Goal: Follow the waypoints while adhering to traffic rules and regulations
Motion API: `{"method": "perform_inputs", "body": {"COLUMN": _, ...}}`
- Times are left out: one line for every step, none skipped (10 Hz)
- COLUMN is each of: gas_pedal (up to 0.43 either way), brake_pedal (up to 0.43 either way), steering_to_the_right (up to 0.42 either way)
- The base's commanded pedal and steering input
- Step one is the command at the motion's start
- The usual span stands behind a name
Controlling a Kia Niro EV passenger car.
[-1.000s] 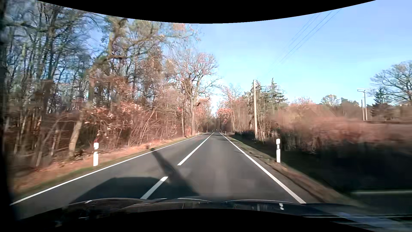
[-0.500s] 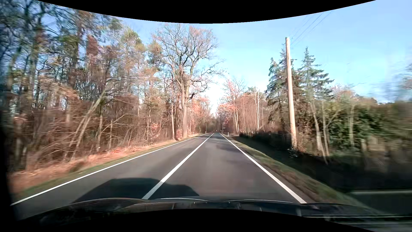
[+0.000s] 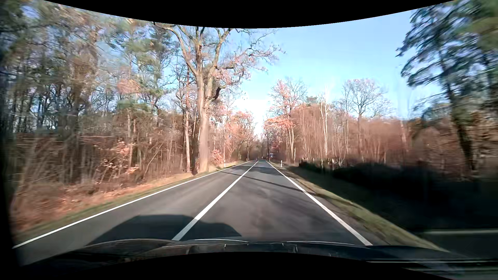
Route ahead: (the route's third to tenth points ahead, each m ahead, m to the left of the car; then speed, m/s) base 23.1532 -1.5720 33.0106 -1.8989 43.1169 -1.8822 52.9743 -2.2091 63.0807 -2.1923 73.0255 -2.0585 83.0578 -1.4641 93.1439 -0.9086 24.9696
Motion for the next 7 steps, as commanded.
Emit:
{"method": "perform_inputs", "body": {"gas_pedal": 0.177, "brake_pedal": 0.0, "steering_to_the_right": -0.001}}
{"method": "perform_inputs", "body": {"gas_pedal": 0.177, "brake_pedal": 0.0, "steering_to_the_right": -0.001}}
{"method": "perform_inputs", "body": {"gas_pedal": 0.169, "brake_pedal": 0.0, "steering_to_the_right": -0.001}}
{"method": "perform_inputs", "body": {"gas_pedal": 0.169, "brake_pedal": 0.0, "steering_to_the_right": -0.001}}
{"method": "perform_inputs", "body": {"gas_pedal": 0.169, "brake_pedal": 0.0, "steering_to_the_right": -0.001}}
{"method": "perform_inputs", "body": {"gas_pedal": 0.169, "brake_pedal": 0.0, "steering_to_the_right": -0.001}}
{"method": "perform_inputs", "body": {"gas_pedal": 0.169, "brake_pedal": 0.0, "steering_to_the_right": -0.001}}
